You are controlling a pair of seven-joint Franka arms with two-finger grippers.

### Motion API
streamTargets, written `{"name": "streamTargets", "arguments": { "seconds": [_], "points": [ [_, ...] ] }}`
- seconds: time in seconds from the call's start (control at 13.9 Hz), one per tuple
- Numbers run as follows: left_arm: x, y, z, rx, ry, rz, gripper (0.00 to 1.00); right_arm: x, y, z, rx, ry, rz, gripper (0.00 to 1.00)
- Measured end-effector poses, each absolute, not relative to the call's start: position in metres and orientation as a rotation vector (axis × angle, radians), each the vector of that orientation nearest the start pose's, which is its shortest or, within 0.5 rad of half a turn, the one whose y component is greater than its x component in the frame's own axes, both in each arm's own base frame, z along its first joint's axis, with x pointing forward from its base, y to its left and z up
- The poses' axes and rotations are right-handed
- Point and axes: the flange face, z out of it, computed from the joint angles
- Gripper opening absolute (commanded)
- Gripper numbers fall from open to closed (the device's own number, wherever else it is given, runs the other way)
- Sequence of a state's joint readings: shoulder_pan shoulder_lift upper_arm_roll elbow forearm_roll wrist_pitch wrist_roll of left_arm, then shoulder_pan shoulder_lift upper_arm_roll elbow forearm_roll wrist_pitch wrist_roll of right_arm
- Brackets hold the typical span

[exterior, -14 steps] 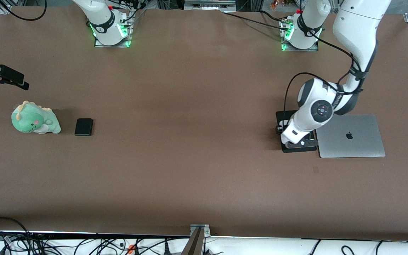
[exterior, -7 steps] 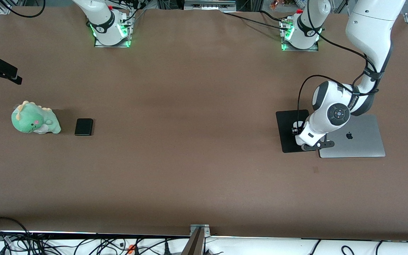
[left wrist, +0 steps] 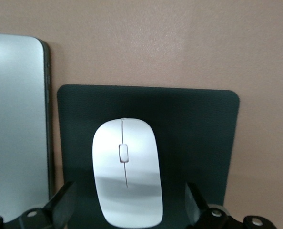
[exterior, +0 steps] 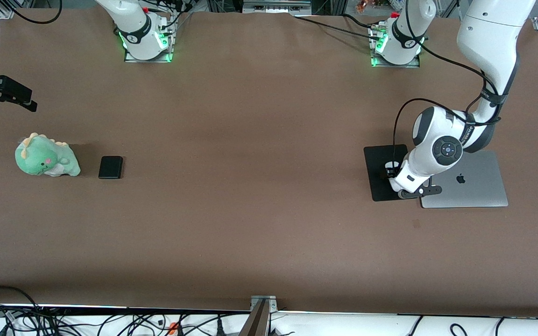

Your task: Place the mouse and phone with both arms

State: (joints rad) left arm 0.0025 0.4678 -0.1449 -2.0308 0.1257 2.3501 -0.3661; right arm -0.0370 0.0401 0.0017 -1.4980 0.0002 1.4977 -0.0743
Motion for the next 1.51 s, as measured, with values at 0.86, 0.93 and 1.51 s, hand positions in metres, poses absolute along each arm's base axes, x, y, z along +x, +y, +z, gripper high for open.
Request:
{"name": "streamTargets", "arguments": {
  "seconds": [0.86, 0.93, 1.51],
  "points": [
    [0.583, -0.09, 0.497, -3.016, -0.25, 0.14, 1.0, 0.566, -0.02, 0.616, -3.136, -0.061, 0.089, 1.0],
    [0.581, -0.089, 0.512, -3.017, -0.259, 0.126, 1.0, 0.566, -0.02, 0.615, -3.136, -0.061, 0.089, 1.0],
    [0.562, -0.02, 0.568, -3.122, -0.055, 0.089, 1.0, 0.566, -0.02, 0.615, -3.136, -0.061, 0.088, 1.0]
  ]
}}
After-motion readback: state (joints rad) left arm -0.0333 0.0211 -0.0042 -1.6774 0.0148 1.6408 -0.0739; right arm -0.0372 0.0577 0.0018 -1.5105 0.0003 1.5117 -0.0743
